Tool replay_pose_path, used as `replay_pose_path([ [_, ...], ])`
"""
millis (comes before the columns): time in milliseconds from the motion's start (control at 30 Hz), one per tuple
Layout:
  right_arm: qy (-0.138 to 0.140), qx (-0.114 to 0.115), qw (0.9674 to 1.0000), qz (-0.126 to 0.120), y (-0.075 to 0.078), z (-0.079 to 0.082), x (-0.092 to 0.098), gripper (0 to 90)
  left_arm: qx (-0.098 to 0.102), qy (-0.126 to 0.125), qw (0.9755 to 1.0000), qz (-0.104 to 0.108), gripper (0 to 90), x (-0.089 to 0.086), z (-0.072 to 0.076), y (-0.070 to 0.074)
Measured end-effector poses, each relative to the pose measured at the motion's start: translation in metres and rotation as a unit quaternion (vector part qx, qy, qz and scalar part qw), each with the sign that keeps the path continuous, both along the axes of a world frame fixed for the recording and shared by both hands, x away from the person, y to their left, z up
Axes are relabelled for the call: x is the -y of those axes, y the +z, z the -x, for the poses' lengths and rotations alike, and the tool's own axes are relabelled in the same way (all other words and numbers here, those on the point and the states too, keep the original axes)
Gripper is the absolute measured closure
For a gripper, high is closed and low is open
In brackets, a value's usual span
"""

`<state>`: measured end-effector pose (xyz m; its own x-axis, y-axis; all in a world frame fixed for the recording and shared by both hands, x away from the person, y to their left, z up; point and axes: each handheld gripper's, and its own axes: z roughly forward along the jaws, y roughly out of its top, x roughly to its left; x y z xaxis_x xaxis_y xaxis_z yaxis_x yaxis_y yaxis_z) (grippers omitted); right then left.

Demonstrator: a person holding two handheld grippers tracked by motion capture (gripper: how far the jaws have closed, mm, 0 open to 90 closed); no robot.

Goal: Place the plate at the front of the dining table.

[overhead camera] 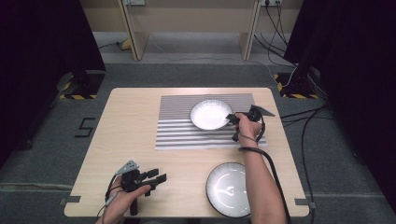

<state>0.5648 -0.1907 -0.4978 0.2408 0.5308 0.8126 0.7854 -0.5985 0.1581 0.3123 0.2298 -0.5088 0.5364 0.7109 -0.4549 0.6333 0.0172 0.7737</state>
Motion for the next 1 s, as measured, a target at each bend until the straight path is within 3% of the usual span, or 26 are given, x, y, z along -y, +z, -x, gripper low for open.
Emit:
replay_pose_path([
  [467,-0.002,-0.003,1.0,0.009,-0.0039,0.0011,-0.0001,78.4,0.0,-0.001,1.0,-0.001,45.2,-0.0001,0.0,-0.0004],
  [667,0.001,-0.004,0.9997,0.025,-0.0017,0.0011,-0.0004,72.5,0.0,-0.001,1.0,-0.001,45.1,0.0004,0.0,-0.0004],
  [733,0.001,-0.005,0.9989,0.046,-0.0013,0.002,0.0009,70.9,0.0,-0.001,1.0,-0.001,45.2,0.0003,0.0,-0.0004],
  [767,-0.004,-0.003,0.9994,0.035,-0.0014,0.0028,0.0025,67.7,0.001,-0.001,1.0,-0.002,45.1,0.0003,0.0,-0.0004],
  [867,-0.009,0.0,0.9994,0.034,0.0003,0.004,0.003,66.0,0.0,-0.001,1.0,-0.002,45.1,0.0007,-0.0001,-0.0005],
  [900,-0.007,0.005,0.9987,0.051,0.003,0.0049,0.0037,62.7,0.0,-0.002,1.0,-0.003,45.2,0.001,0.0,-0.0006],
  [1000,-0.01,0.011,0.9987,0.049,0.0045,0.0056,0.0055,59.9,0.001,-0.002,1.0,-0.002,45.1,0.001,0.0004,-0.0005],
])
